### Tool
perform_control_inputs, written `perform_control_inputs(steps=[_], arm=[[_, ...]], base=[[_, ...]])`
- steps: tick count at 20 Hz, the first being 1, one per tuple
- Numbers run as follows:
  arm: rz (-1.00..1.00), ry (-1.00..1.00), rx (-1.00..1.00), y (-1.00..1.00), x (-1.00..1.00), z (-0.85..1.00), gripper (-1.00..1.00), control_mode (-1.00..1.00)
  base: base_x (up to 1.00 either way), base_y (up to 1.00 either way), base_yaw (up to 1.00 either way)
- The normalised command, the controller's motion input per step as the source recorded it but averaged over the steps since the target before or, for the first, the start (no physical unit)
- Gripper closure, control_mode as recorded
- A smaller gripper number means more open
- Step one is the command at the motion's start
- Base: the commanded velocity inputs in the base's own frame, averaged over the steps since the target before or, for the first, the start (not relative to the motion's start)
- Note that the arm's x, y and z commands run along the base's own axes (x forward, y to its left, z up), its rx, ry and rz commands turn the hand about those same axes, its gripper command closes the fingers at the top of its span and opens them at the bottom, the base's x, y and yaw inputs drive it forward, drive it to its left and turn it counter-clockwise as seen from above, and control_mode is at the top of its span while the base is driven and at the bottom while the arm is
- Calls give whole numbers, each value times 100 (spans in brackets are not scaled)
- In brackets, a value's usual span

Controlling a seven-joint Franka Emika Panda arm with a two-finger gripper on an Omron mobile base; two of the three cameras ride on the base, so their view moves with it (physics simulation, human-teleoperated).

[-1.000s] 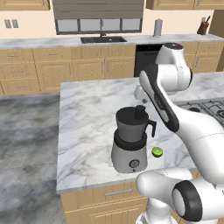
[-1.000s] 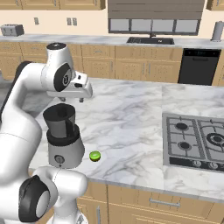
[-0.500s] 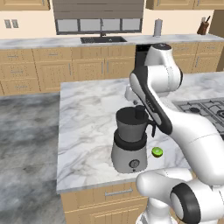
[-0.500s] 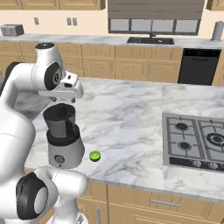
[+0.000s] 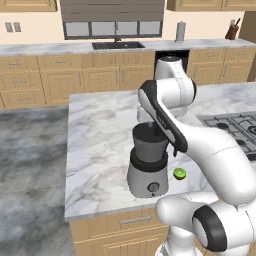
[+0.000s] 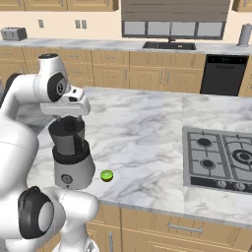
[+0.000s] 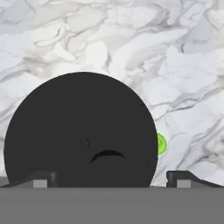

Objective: Open the blender lid, put the kiwi in the blender, close the lid, and start the blender.

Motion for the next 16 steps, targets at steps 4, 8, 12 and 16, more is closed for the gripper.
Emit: perform_control_inputs(steps=[4, 8, 12, 16], arm=[[0, 0, -1, 4, 0, -13, -100, -100], [0, 0, 0, 0, -12, -5, -100, -100], [0, 0, 0, 0, -15, -8, -100, -100], [0, 0, 0, 0, -4, -10, 100, -100]], base=[[0, 0, 0], [0, 0, 0], [0, 0, 0], [0, 0, 0]])
